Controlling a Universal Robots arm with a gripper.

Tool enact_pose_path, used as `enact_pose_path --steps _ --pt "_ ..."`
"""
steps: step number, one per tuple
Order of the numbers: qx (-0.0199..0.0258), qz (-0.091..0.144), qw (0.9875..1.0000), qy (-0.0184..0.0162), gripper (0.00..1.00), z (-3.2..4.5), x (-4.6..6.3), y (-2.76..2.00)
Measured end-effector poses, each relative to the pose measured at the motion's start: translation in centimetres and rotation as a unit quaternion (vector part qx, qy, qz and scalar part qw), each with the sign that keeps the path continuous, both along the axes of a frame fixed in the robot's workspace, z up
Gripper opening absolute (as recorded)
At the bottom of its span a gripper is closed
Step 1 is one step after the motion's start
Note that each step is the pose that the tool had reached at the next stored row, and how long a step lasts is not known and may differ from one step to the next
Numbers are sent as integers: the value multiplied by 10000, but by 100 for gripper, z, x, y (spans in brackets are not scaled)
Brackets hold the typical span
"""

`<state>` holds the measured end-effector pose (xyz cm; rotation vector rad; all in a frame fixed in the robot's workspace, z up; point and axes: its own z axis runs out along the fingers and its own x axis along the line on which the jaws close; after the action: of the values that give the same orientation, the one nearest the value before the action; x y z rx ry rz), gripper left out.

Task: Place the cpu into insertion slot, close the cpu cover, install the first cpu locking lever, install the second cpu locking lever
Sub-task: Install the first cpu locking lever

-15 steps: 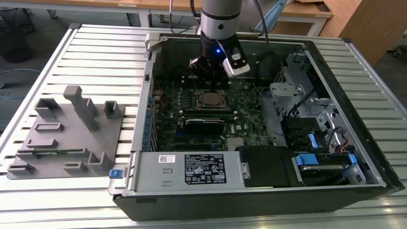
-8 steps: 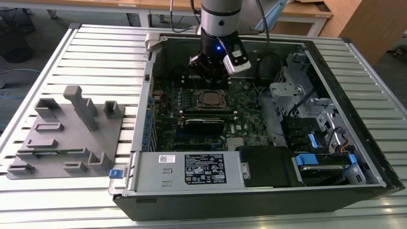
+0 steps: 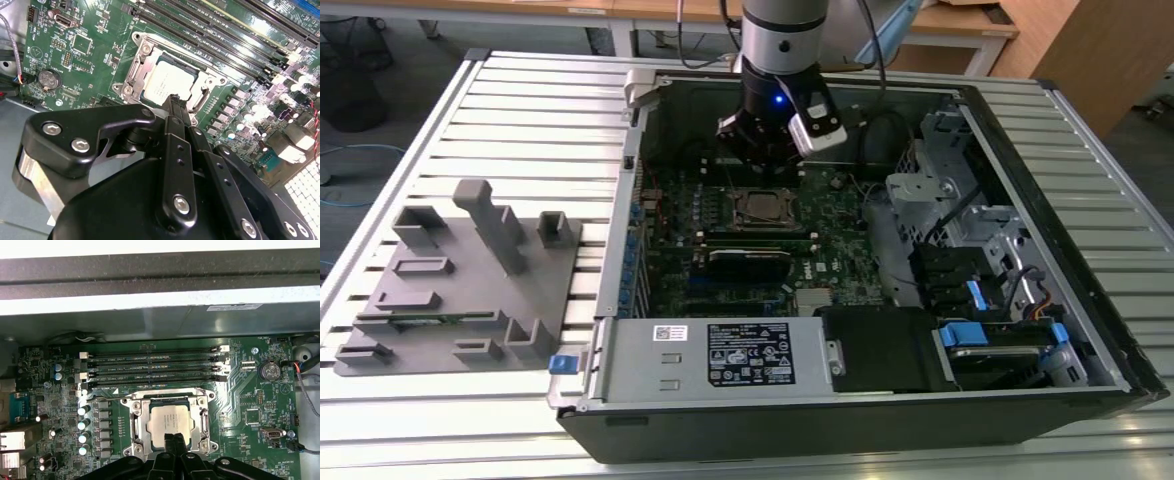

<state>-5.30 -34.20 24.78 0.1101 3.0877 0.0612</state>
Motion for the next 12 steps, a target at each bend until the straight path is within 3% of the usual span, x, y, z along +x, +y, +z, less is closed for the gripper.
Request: enact_pose_path --steps 12 --pt "0 0 10000 0 11 1 -74 -2"
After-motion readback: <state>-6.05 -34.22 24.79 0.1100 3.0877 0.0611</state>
